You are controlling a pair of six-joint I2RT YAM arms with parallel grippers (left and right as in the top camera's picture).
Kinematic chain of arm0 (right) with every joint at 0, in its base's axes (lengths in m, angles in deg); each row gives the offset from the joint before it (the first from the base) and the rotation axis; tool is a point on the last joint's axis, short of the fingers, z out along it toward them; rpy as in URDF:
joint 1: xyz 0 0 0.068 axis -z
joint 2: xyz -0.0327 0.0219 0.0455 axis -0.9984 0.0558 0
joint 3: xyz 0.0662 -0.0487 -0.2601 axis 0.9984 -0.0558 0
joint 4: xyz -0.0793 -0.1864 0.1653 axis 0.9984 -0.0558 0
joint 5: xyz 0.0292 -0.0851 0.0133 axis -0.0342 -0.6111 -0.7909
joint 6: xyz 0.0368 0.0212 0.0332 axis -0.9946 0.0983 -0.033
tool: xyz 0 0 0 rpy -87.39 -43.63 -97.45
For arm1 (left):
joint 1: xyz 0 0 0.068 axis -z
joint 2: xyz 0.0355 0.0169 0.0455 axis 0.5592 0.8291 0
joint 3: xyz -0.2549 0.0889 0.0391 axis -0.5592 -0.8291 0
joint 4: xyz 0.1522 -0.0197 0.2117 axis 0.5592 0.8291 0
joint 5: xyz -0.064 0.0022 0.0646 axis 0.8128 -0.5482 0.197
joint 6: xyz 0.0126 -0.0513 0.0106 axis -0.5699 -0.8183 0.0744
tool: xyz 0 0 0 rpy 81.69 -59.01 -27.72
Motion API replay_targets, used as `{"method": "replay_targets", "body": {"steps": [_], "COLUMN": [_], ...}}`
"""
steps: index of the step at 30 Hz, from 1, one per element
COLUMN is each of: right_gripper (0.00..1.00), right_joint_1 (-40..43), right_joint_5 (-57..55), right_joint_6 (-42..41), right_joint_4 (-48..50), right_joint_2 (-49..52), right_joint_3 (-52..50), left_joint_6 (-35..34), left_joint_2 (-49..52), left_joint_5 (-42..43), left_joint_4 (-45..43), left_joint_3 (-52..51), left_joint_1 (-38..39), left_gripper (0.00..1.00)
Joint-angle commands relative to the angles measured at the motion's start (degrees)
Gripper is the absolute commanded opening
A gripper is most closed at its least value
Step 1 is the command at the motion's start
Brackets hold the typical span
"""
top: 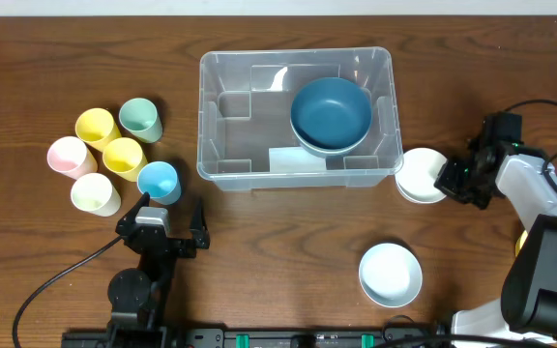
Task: Pack container
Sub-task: 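Lower the right gripper and grasp the white bowl rim, then carry the white bowl into the bin's left side and release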
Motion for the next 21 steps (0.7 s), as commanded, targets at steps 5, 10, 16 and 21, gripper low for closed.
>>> {"method": "replay_targets", "body": {"steps": [5, 10, 16, 21], "right_gripper": [0.01, 0.01, 0.01, 0.01], "right_joint_1": [2.58, 1.99, -6.99, -23.47], "right_joint_5": [-4.24, -3.15, -1.22, -4.92], "right_joint_6": [0.0, 2.71, 4.66, 1.51], "right_joint_4": [-12.96, -24.92, -34.67, -29.68], "right_joint_2": [-2.36, -5.38, -5.51, -5.51], "right_joint_3": [16.39, 34.73, 56.52, 62.55], "left_joint_6": [-0.26, -0.26, -0.26, -0.26], "left_joint_2": [-0.35, -0.35, -0.35, -0.35], "left_joint_5": [0.87, 0.87, 0.87, 0.87], "left_joint_4": [1.88, 1.88, 1.88, 1.88], "left_joint_3": [-0.98, -0.98, -0.98, -0.98], "left_joint_1": [-0.35, -0.35, -0.35, -0.35], "left_gripper": [0.98, 0.98, 0.98, 0.98]}}
